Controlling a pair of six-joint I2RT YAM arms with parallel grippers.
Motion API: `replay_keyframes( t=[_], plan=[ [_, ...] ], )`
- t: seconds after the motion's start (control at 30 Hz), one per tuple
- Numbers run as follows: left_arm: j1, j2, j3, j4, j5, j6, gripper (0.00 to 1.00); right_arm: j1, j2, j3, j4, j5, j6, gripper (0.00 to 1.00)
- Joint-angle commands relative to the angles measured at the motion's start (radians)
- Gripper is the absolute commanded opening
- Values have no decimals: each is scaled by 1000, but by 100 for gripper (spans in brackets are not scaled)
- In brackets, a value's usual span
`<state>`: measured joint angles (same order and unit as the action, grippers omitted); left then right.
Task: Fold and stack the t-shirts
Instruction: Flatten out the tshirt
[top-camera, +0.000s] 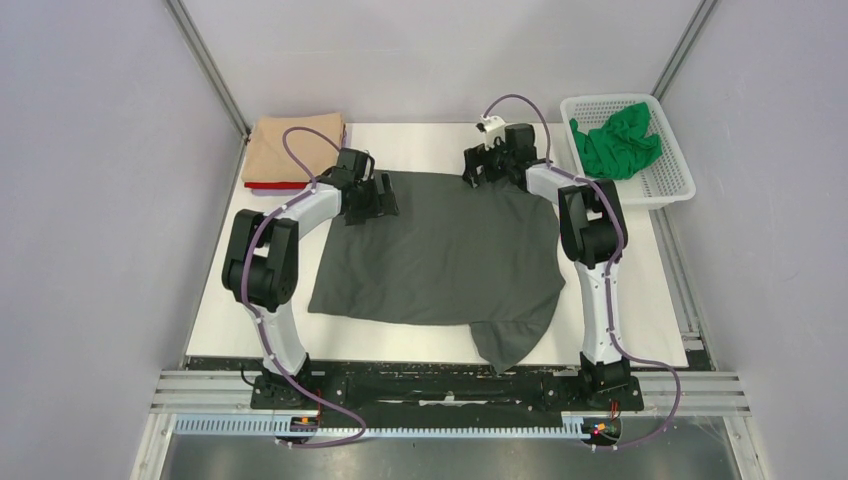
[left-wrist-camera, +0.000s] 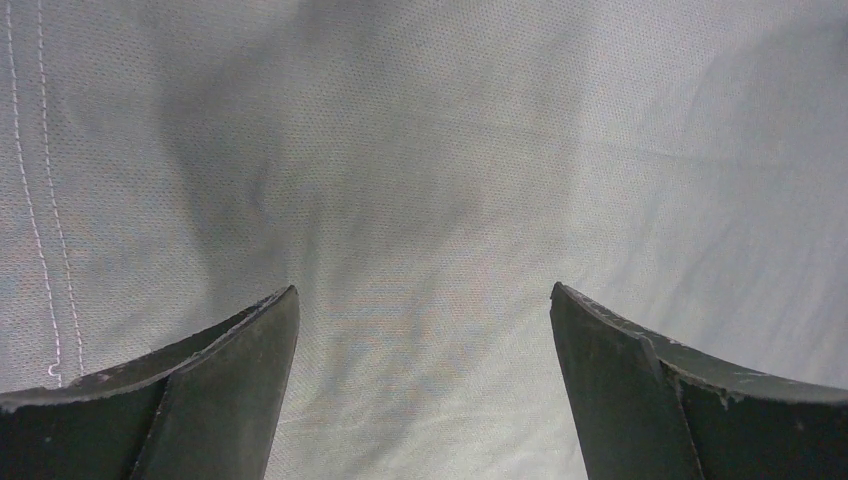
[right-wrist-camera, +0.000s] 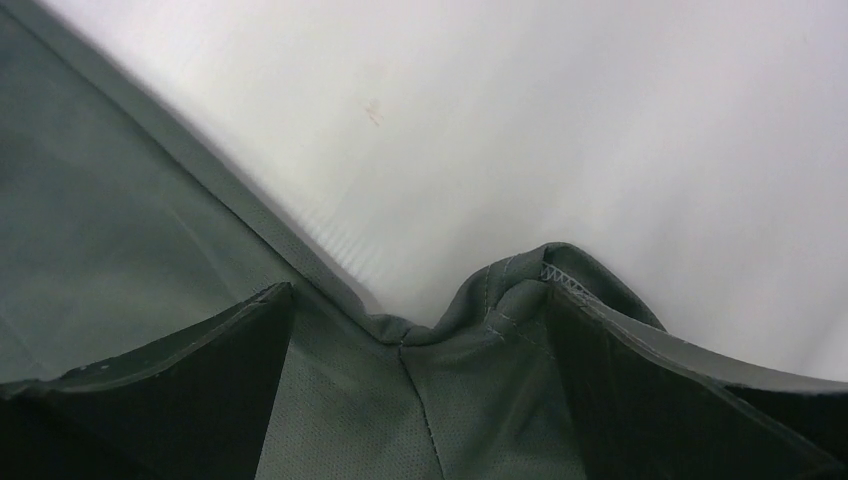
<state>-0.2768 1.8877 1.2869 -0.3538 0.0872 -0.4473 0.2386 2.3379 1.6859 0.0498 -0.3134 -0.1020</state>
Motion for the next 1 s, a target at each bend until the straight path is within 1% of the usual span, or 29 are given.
replay_keyframes(
  t=[0.0, 0.07, 0.13, 0.2, 0.27, 0.33, 0.47, 0.57, 0.67, 0.77, 0.87, 0.97],
  plan=[
    [0, -45, 5, -2, -10, -37, 100, 6, 30, 117, -30, -153, -163, 98],
    [0, -45, 21, -7, -23, -35, 100, 5, 1, 166, -47, -107, -133, 98],
    [0, -43, 53, -21, -40, -31, 100, 6, -58, 170, -48, -47, -94, 98],
    [-1, -38, 85, -33, -64, -32, 100, 7, -137, 144, -48, 1, -50, 98],
    [0, -31, 113, -44, -95, -40, 100, 9, -213, 96, -108, 37, -20, 98],
    [1, -11, 148, -70, -131, -55, 100, 15, -293, 18, -160, 92, 28, 98],
    [-1, 28, 171, -93, -124, -69, 100, 31, -483, -289, -168, 227, 100, 98],
    [-1, 58, 181, -93, -145, -63, 100, 32, -578, -456, -189, 304, 166, 98],
    [-1, 99, 234, -137, -170, -46, 100, 33, -592, -518, -267, 340, 157, 98],
    [-10, 126, 263, -162, -251, -37, 100, 34, -563, -533, -309, 350, 148, 98],
    [-12, 163, 303, -184, -295, -21, 100, 32, -528, -524, -316, 405, 169, 98],
    [-11, 222, 366, -218, -296, -11, 100, 20, -462, -475, -325, 427, 193, 98]
  ],
)
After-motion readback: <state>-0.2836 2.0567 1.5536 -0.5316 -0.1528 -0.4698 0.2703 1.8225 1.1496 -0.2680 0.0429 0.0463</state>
